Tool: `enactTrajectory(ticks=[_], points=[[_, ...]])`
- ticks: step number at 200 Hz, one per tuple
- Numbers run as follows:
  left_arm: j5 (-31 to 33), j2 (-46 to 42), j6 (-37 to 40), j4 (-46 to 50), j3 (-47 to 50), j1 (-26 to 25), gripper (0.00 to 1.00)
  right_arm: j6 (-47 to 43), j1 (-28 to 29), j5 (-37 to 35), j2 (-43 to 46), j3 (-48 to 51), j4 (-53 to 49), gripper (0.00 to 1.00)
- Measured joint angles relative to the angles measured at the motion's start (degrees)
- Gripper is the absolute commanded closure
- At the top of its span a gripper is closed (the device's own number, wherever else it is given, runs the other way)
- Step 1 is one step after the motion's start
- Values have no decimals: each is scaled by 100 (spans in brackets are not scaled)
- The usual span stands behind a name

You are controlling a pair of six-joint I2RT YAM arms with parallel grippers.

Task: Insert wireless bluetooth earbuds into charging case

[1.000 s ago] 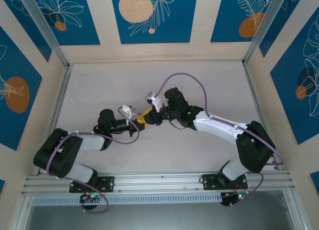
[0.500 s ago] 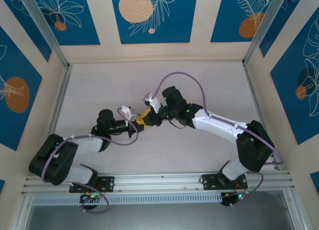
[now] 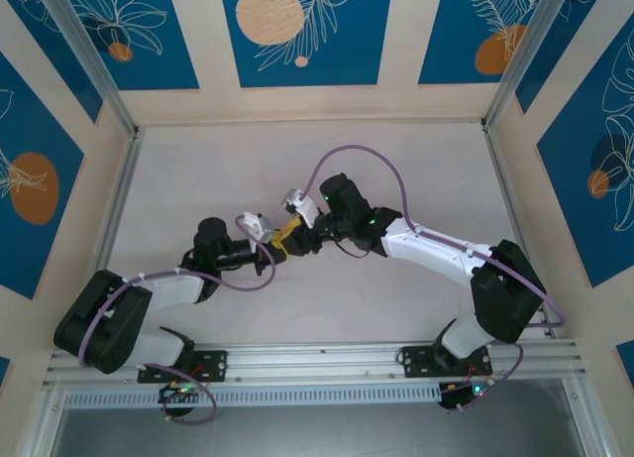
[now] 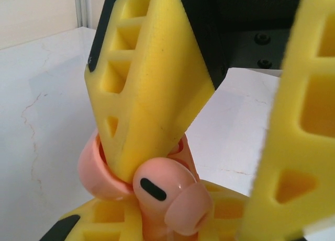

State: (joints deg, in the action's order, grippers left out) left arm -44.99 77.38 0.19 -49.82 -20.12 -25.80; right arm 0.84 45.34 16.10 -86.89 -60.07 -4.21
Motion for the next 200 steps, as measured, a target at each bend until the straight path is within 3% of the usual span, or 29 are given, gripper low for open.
enactTrajectory(ticks=[200], points=[[295,-160,319,109,-61,-70,81,411,-15,-385,332,24,-144,49]])
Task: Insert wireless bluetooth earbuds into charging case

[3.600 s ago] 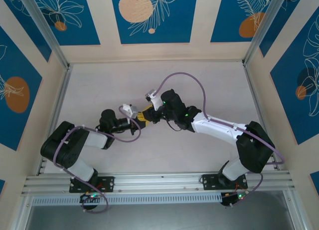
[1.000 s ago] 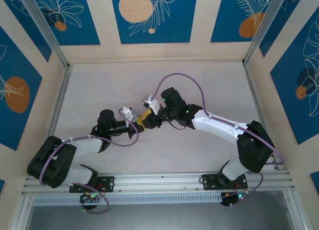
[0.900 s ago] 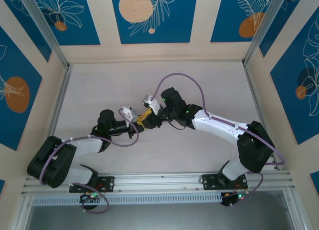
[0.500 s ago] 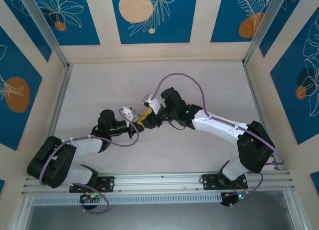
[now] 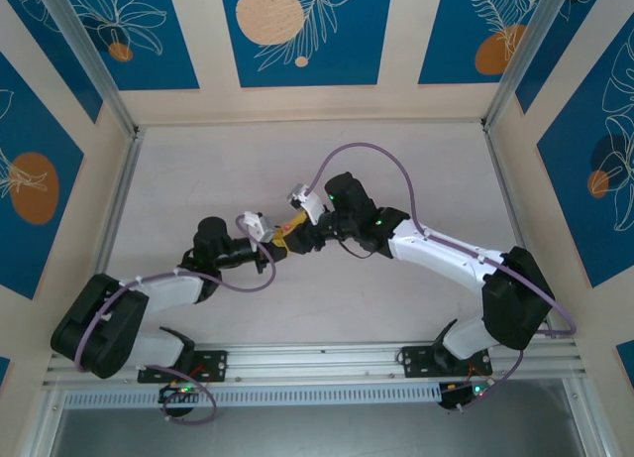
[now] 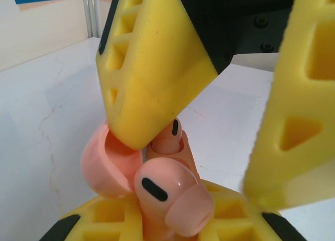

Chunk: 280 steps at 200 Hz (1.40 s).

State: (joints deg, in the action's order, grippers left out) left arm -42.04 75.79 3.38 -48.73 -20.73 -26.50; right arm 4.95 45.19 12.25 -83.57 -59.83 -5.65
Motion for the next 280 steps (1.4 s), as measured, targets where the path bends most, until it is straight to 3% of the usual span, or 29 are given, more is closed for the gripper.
enactTrajectory(ticks=[78,140,197,280], points=[[654,-74,284,129,-9,-39,81,800,-76,-76,503,31,-129,50],[1198,-76,380,177,-9,-68,81,2146,39,-1115,372,-247,-1106,51],[1325,-131,431,295,-9,-90,81,2962,476,-1659,-214,-855,-1517,41],[1412,-337,474,509,-9,-103,81,3351,505,-1880,-592,-1145,-1746,35]])
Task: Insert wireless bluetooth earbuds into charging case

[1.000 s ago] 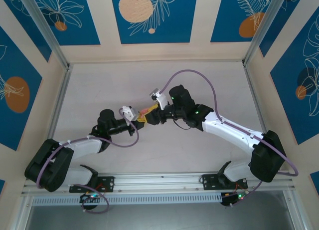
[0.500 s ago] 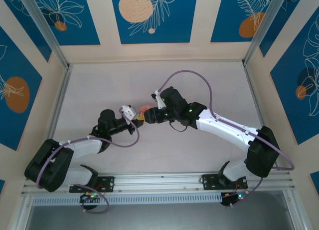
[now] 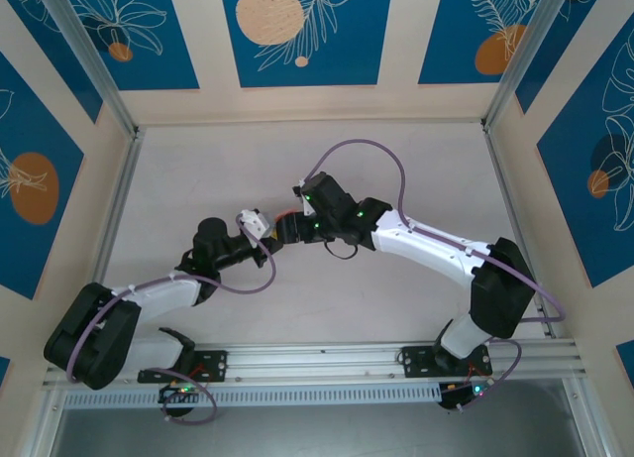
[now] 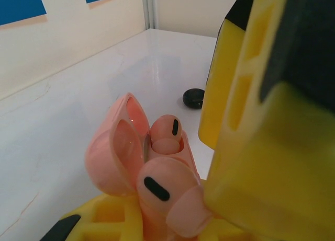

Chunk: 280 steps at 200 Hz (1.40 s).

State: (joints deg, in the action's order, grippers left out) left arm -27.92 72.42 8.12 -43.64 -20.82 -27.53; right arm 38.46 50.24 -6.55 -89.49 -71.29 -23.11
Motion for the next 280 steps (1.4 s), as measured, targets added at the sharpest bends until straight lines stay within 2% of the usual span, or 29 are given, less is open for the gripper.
enactTrajectory(ticks=[193,242,280], points=[[109,-81,-48,332,0,-4,82,140,-258,485,-70,201,649,36],[105,-81,-66,358,-15,-13,82,52,-389,483,146,492,673,43],[122,-70,-66,356,-20,-15,82,144,-457,627,568,660,866,63]])
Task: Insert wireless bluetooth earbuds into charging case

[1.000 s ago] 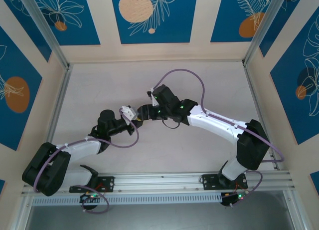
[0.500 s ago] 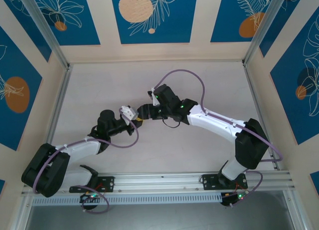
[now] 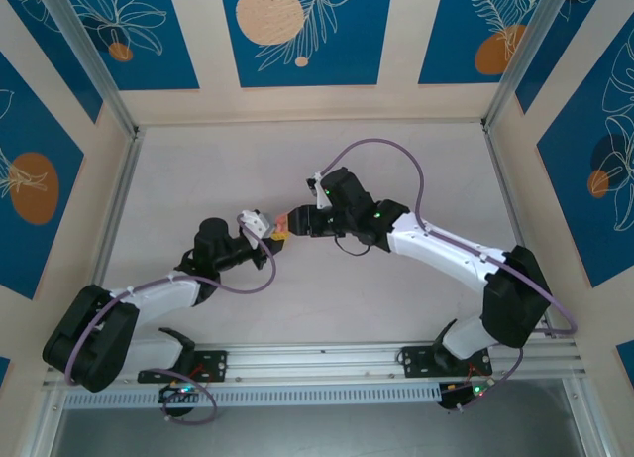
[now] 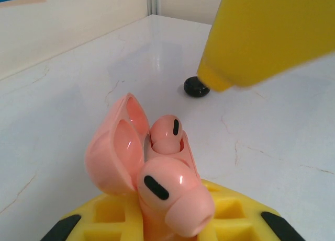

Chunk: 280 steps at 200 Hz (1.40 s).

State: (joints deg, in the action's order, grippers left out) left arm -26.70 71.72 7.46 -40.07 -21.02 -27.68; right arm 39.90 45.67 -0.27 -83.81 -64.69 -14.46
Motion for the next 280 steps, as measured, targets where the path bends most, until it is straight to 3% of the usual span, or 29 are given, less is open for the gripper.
enactTrajectory(ticks=[60,129,280], points=[[0,2,0,-2,-4,0,82,407,-131,964,26,225,769,77],[0,0,0,4,-4,0,82,621,-133,1556,-295,247,1287,77],[0,-2,-2,13,-4,0,83,612,-24,1727,-636,155,1364,78]])
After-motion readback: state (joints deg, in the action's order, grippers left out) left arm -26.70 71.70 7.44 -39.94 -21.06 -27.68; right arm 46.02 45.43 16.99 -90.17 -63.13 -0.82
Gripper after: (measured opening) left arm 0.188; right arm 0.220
